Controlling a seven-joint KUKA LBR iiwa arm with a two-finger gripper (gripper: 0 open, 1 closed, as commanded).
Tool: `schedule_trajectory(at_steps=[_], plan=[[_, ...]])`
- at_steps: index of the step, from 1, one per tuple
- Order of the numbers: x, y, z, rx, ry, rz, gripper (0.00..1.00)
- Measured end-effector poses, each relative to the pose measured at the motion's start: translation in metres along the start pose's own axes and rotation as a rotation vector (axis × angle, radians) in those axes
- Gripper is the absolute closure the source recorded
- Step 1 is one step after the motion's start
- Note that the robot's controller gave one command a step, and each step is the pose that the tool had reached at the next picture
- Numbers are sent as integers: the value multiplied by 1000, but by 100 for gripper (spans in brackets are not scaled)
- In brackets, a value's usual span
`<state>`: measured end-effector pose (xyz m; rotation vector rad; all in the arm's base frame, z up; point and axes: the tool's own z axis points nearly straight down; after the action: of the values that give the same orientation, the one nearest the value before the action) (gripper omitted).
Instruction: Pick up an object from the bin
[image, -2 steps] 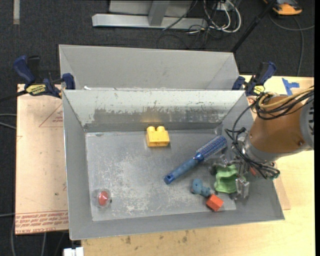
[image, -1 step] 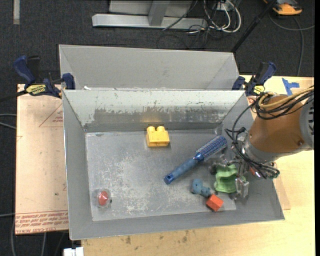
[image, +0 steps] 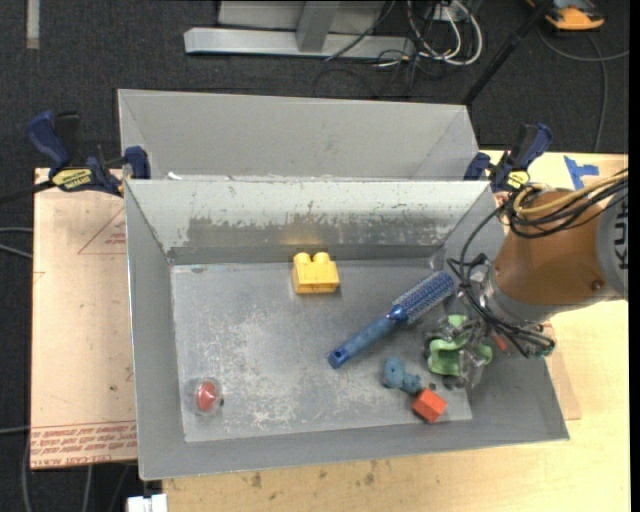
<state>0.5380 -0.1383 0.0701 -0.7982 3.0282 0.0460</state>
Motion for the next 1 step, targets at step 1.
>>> schedule_trajectory(at_steps=[1], plan=[[-3,1,-42,29,11,-2,100]])
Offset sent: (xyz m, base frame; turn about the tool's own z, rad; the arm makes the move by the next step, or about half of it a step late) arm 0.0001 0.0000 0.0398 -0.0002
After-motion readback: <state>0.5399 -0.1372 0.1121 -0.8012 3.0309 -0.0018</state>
